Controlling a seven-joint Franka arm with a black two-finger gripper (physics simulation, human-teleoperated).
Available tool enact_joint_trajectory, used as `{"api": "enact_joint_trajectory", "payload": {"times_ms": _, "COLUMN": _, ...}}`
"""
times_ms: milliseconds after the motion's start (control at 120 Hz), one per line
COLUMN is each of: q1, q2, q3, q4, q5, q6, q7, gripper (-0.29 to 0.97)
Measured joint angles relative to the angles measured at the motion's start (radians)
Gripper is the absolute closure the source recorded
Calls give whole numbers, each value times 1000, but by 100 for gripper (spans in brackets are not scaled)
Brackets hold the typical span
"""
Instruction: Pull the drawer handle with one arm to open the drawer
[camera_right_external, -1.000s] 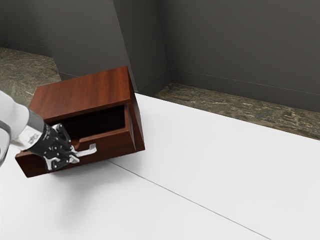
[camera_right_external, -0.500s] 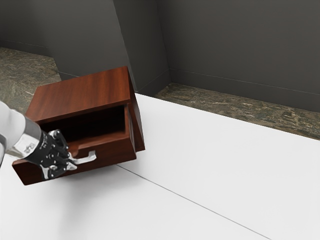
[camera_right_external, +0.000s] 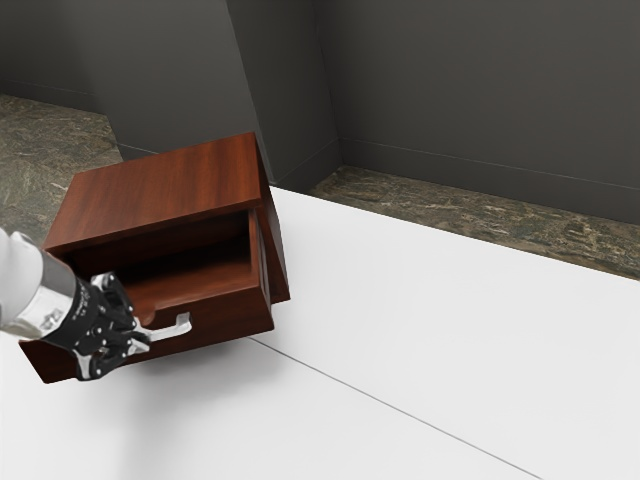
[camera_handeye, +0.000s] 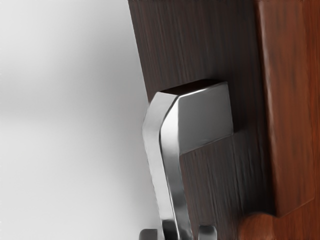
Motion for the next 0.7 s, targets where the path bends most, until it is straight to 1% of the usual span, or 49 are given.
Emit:
{"api": "enact_joint_trajectory", "payload": {"times_ms": 225, "q1": 1, "q2": -16, "q3": -3, "q4": -8, "q5": -1, "q6": -5, "q7": -4, "gripper": 78}}
{"api": "enact_joint_trajectory", "payload": {"times_ms": 450, "q1": 1, "q2": -34, "q3": -5, "q4": -15, "q5": 4, "q6": -1, "q7": -7, "gripper": 55}}
{"api": "enact_joint_trajectory", "payload": {"times_ms": 608, "q1": 0, "q2": -64, "q3": -39, "q4": -21, "q5": 8, "q6": 2, "q7": -14, "gripper": 37}}
{"api": "enact_joint_trajectory", "payload": {"times_ms": 700, "q1": -3, "q2": -71, "q3": -45, "q4": -12, "q5": 9, "q6": -1, "q7": -17, "gripper": 25}}
